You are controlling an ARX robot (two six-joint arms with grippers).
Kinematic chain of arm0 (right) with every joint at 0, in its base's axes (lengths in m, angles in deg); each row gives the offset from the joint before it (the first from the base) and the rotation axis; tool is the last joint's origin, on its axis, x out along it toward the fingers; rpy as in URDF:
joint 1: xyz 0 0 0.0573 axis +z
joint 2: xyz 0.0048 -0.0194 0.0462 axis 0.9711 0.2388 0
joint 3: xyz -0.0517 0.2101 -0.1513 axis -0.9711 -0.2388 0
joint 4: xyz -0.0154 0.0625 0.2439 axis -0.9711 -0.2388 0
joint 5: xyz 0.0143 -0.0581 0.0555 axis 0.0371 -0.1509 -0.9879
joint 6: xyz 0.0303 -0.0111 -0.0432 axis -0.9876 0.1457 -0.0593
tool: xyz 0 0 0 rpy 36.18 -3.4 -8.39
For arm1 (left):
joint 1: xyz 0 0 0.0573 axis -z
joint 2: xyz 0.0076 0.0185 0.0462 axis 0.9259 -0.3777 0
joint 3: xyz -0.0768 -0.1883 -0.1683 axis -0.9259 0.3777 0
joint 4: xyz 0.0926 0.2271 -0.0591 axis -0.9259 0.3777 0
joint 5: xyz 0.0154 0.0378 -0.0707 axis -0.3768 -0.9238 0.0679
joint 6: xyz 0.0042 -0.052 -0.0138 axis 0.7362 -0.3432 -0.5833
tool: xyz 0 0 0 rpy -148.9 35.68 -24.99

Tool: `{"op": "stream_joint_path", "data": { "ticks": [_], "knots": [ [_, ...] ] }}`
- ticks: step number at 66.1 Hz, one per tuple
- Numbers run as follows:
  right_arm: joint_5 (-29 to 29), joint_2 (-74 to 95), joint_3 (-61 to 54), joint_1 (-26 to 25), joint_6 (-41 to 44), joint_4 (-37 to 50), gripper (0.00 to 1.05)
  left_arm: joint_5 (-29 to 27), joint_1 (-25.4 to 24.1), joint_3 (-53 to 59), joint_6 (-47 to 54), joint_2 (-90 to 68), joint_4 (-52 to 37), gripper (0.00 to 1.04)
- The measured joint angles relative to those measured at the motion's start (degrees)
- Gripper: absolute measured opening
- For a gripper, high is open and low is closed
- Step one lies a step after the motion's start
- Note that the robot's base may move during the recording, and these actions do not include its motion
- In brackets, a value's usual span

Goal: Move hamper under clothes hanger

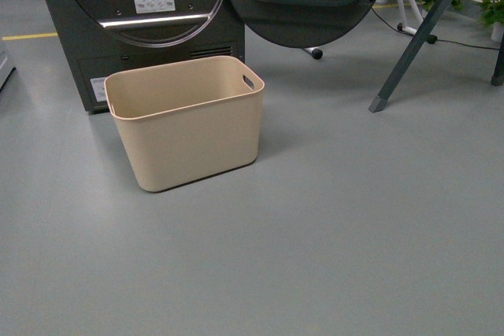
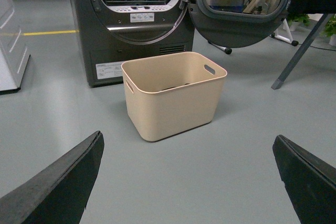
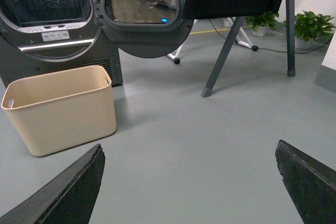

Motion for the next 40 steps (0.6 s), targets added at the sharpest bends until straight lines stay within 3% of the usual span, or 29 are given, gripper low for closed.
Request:
{"op": "stream_joint_path", "data": {
  "ticks": [40],
  "knots": [
    [-0.22,-0.02,0.0,0.0,0.0,0.02,0.97,-0.11,0.0,0.0,0.0,-0.04,0.02,0.98]
  ]
}}
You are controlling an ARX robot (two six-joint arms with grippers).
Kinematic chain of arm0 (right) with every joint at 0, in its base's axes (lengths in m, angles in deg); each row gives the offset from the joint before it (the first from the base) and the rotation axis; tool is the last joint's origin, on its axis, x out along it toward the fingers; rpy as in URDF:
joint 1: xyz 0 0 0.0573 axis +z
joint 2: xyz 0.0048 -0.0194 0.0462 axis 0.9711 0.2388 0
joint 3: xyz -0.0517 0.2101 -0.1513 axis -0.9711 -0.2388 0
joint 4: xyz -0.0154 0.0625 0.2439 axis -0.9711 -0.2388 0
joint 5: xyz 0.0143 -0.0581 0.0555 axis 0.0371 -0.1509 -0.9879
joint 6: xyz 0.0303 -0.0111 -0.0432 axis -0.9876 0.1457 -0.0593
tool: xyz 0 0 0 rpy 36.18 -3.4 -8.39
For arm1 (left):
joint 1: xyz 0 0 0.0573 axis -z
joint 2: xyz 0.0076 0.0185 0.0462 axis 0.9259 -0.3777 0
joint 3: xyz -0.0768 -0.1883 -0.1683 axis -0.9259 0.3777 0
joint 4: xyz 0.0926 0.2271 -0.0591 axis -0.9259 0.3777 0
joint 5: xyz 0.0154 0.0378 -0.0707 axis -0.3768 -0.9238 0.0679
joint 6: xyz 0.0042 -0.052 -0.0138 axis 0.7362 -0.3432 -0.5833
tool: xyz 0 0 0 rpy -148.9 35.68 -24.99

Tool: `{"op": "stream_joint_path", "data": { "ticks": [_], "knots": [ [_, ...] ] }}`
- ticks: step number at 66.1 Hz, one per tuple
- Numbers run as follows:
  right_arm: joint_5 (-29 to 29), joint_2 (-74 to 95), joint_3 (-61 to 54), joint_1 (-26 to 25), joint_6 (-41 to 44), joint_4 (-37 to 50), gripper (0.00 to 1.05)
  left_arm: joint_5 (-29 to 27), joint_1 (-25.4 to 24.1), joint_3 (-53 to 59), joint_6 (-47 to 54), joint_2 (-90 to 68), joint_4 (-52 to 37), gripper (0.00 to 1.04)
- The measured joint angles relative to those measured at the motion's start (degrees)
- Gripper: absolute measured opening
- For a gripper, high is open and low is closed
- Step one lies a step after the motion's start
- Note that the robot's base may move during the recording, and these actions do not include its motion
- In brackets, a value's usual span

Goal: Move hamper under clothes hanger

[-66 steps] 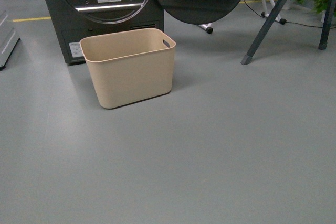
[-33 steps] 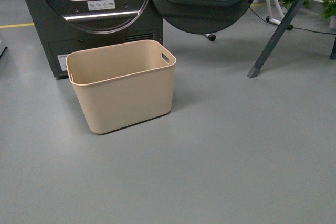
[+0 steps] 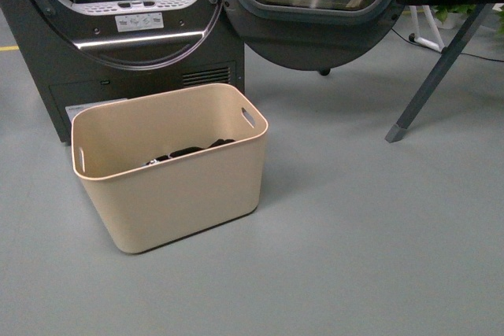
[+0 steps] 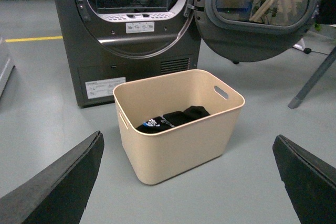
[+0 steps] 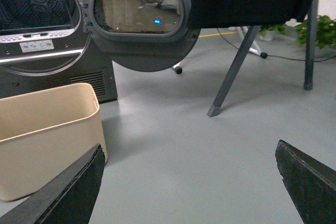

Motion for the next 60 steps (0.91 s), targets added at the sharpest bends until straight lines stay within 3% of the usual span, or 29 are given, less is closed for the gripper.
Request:
{"op": "stream_joint_path", "data": {
  "ticks": [60],
  "knots": [
    [0.13,0.0,0.02,0.0,-0.02,0.04,0.97,0.13,0.0,0.0,0.0,0.02,0.0,0.98]
  ]
}}
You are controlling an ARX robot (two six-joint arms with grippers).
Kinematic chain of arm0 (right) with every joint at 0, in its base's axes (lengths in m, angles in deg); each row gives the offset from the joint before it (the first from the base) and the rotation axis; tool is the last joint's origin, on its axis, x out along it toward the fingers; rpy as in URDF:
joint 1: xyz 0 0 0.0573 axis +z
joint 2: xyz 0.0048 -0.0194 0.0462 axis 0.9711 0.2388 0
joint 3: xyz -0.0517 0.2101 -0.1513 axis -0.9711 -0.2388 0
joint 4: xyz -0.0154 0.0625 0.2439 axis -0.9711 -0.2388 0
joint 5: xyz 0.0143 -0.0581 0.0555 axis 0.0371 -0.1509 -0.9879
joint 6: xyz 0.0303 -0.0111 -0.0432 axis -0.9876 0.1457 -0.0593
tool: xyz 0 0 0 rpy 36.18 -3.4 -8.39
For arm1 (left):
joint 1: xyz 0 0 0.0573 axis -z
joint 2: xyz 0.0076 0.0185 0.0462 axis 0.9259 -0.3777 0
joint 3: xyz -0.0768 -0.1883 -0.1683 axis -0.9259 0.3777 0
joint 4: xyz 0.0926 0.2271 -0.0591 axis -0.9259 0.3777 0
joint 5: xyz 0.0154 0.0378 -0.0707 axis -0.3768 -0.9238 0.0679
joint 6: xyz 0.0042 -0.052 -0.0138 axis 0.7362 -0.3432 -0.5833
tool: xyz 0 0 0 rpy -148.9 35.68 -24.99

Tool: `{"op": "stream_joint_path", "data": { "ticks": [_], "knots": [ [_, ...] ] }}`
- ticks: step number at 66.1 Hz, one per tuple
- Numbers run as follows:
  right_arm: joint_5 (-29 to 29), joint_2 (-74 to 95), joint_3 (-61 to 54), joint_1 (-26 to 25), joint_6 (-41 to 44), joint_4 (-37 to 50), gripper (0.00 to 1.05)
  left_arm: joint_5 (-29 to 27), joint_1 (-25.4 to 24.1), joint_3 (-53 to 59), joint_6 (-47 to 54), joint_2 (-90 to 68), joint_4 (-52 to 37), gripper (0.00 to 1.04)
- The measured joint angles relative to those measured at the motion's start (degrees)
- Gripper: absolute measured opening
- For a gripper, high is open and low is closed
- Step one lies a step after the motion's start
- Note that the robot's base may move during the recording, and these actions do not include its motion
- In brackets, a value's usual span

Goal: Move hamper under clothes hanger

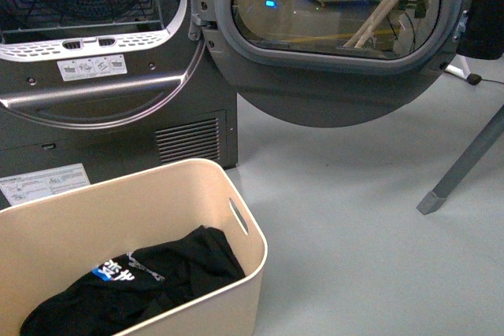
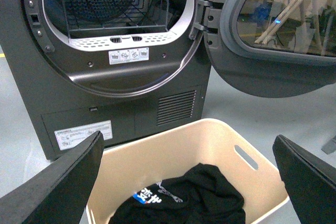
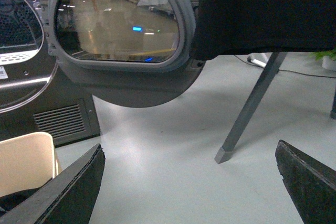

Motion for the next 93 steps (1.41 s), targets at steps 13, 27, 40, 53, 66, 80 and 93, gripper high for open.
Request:
{"op": "stream_joint_path", "data": {
  "ticks": [13,27,40,53,66,80,93],
  "knots": [
    [0.5,0.02,0.0,-0.07,0.0,0.0,0.97,0.17,0.02,0.0,0.0,-0.17,0.0,0.98],
    [0.09,0.02,0.0,0.0,0.0,-0.02,0.97,-0.02,0.0,0.0,0.0,-0.11,0.0,0.98],
    [0.02,0.0,0.0,0.02,0.02,-0.07,0.97,-0.13,0.0,0.0,0.0,-0.09,0.0,0.98],
    [0.22,0.02,-0.02,-0.02,0.0,-0.07,0.97,0.04,0.0,0.0,0.0,0.0,0.0,0.98],
    [0.11,0.02,-0.02,0.0,0.0,-0.07,0.97,0.0,0.0,0.0,0.0,0.0,0.0,0.98],
    [-16.76,15.61,5.88,-6.8,-7.34,-0.44,0.97,4.48,-1.18,-6.1,-8.02,-15.98,3.17,0.98],
    [-18.75,55.25,22.34,-8.13,-10.01,17.33,0.97,3.93,-0.31,-24.11,-10.32,-57.27,-18.23,0.98]
  ]
}}
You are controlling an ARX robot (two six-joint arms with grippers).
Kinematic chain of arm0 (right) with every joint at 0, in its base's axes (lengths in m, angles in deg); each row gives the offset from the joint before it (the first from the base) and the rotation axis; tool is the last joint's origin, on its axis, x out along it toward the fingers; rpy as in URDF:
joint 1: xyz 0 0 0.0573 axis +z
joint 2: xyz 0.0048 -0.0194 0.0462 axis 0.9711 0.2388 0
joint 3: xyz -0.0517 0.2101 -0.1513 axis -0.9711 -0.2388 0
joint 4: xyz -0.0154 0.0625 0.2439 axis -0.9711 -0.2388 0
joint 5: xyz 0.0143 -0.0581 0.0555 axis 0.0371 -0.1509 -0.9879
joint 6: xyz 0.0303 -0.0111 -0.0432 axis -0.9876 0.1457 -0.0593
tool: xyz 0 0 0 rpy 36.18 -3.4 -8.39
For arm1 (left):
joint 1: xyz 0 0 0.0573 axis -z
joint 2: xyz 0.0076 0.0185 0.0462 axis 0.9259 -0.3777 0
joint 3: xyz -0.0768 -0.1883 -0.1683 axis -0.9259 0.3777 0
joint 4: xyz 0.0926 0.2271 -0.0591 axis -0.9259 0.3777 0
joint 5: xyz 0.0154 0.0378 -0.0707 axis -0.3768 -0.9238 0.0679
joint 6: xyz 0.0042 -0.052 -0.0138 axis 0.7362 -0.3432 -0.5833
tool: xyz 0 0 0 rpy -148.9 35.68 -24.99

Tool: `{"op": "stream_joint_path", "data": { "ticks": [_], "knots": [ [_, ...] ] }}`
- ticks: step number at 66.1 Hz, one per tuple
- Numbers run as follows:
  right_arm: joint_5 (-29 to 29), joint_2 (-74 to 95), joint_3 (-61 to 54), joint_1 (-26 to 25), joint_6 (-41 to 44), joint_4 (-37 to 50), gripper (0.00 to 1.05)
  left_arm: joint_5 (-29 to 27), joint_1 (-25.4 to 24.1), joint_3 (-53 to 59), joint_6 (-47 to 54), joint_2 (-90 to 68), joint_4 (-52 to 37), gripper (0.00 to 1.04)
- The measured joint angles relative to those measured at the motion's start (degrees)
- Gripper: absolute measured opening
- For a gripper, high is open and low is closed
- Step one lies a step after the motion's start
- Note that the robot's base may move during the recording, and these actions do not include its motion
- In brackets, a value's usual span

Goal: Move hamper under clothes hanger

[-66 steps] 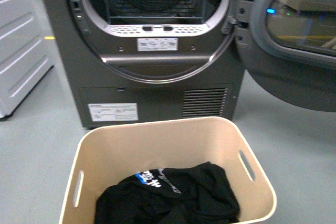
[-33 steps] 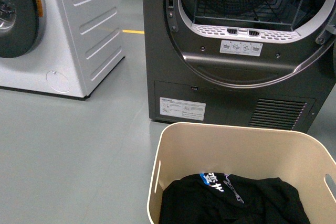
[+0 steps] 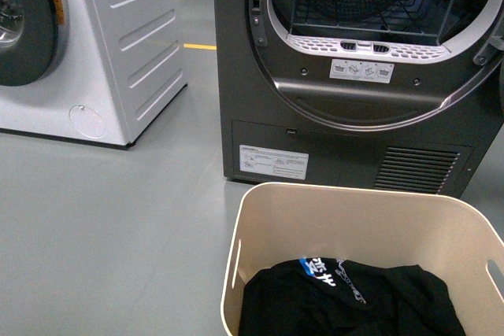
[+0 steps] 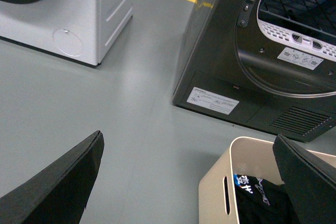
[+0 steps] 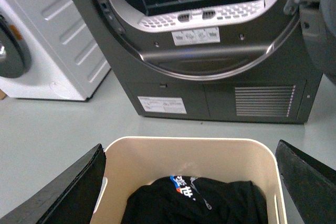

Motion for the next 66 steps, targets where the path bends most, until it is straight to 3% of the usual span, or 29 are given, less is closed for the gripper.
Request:
{"op": "stream_joint_path", "data": {
  "ticks": [9,22,42,66],
  "knots": [
    [1.57,18.32,8.9,1.03,1.29,-2.73,0.97,-2.54,4.11,-10.29,1.51,-23.61,-2.14,0.98],
    [5.92,36.0,18.49,0.94,8.68,-8.46,0.97,-5.99,10.58,-18.67,3.13,-42.16,1.29,0.98],
    [11.45,52.33,24.46,0.98,15.28,-8.07,0.97,-8.96,20.17,-26.1,0.81,-55.12,4.04,0.98],
    [13.64,64.26,28.98,-1.38,15.34,-2.27,0.97,-7.82,23.04,-30.49,-2.97,-64.63,5.64,0.98]
  ]
}}
